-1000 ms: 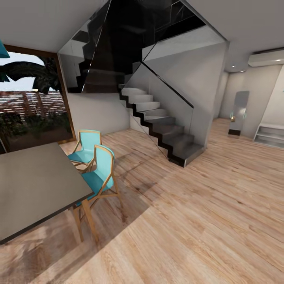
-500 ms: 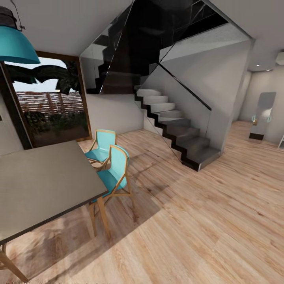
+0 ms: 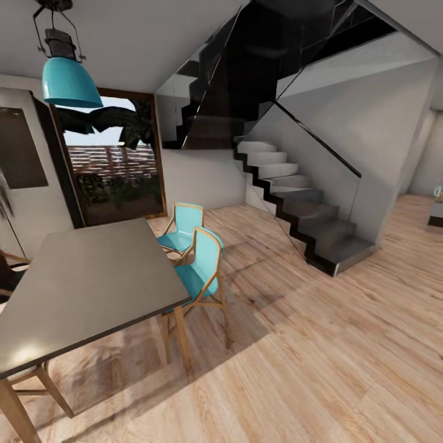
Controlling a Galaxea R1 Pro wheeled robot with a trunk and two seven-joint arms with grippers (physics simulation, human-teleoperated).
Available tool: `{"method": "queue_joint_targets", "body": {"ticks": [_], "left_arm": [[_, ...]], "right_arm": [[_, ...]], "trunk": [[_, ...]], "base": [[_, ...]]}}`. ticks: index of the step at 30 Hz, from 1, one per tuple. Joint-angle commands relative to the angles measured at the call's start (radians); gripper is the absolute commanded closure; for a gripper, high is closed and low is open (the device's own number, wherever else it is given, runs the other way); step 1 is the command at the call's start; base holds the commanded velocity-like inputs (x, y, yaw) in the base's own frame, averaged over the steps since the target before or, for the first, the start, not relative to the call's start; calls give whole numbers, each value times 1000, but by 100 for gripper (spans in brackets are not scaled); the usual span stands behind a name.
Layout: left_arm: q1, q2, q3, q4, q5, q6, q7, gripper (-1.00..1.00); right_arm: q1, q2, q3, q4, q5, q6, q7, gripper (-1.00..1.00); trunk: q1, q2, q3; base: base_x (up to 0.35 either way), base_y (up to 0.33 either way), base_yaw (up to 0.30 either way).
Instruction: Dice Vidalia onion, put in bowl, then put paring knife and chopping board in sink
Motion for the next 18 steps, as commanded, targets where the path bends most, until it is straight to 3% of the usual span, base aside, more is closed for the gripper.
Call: {"method": "queue_joint_targets", "body": {"ticks": [1,18], "left_arm": [[0,0,1,-1,0,-2,0,-100],[0,0,1,-1,0,-2,0,-100]], "right_arm": [[0,0,0,0,0,-2,-3,-100],[0,1,0,0,0,-3,-3,-100]], "trunk": [[-4,7,3],[-69,126,63]], "base": [[0,0,258],[0,0,259]]}}
